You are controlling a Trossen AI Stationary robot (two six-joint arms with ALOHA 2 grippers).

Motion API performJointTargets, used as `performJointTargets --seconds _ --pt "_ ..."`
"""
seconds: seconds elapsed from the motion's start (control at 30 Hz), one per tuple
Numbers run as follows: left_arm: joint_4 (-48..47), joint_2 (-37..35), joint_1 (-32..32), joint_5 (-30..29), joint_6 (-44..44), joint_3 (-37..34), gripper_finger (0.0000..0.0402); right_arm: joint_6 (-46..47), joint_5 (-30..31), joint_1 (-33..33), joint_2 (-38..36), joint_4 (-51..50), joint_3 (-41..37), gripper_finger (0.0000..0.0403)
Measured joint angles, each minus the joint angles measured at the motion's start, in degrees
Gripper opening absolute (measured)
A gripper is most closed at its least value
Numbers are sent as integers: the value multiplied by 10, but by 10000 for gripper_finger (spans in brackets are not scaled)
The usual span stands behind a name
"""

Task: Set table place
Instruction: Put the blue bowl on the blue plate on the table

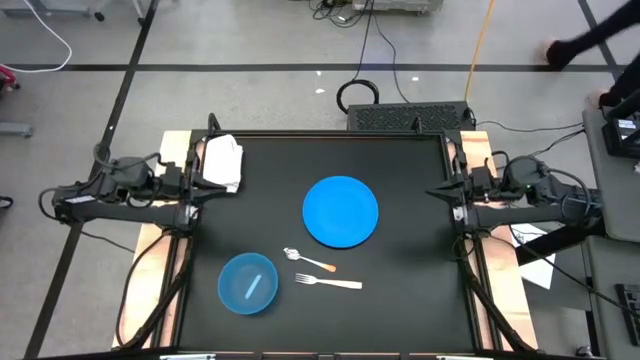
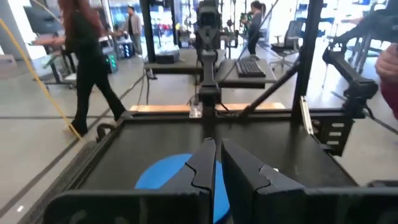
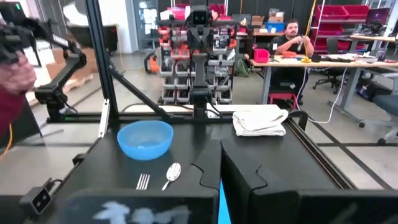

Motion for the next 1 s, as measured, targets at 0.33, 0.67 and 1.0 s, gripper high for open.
performJointTargets --seconds 0.33,0.67,1.0 --pt "59 -120 0 20 -12 -104 33 68 -1 0 -101 69 -140 0" --pt "78 -188 -1 39 -31 -183 33 66 -34 20 -136 140 -229 0" --pt "82 -187 0 39 -14 -204 33 47 -34 29 -150 158 -261 0"
